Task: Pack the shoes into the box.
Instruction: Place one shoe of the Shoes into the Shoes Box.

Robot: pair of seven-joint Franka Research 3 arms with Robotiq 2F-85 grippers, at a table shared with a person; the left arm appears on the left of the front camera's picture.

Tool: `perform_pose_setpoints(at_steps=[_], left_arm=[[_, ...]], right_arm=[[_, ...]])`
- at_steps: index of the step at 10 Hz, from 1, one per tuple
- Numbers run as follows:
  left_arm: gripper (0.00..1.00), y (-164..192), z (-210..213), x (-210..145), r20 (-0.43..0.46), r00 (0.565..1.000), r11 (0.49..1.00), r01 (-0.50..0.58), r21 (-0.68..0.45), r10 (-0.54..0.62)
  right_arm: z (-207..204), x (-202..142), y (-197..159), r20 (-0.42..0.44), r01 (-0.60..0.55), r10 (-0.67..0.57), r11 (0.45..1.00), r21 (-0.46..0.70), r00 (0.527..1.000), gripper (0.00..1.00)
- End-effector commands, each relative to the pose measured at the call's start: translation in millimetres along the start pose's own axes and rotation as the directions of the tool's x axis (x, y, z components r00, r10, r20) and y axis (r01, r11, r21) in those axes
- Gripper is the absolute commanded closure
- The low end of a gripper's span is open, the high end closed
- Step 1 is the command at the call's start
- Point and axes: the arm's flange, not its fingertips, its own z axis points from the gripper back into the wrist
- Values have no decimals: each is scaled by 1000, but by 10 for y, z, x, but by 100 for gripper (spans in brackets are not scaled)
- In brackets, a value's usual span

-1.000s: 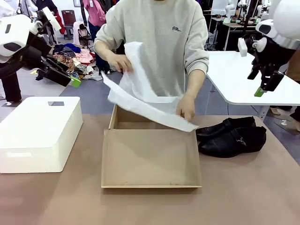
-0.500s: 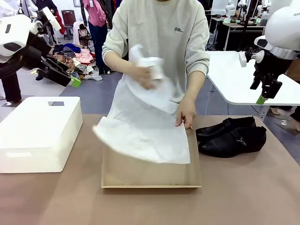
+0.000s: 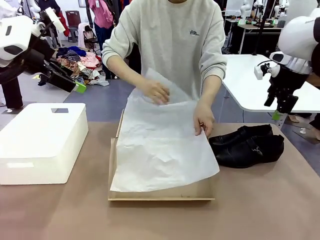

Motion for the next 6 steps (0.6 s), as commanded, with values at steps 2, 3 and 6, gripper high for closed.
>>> perform_pose_setpoints(at_steps=[2,3,6], left_arm=[[0,14,-18,2,14,1000,1000,5,1,-5],[0,14,-18,2,14,1000,1000,5,1,-5],[0,14,-18,2,14,1000,1000,5,1,-5]], right_arm=[[15,17,39,-13,-13,12,1000,-9,1000,0],[15,17,39,-13,-13,12,1000,-9,1000,0],[1,40,4,-6,-9,9,1000,0,1000,0]])
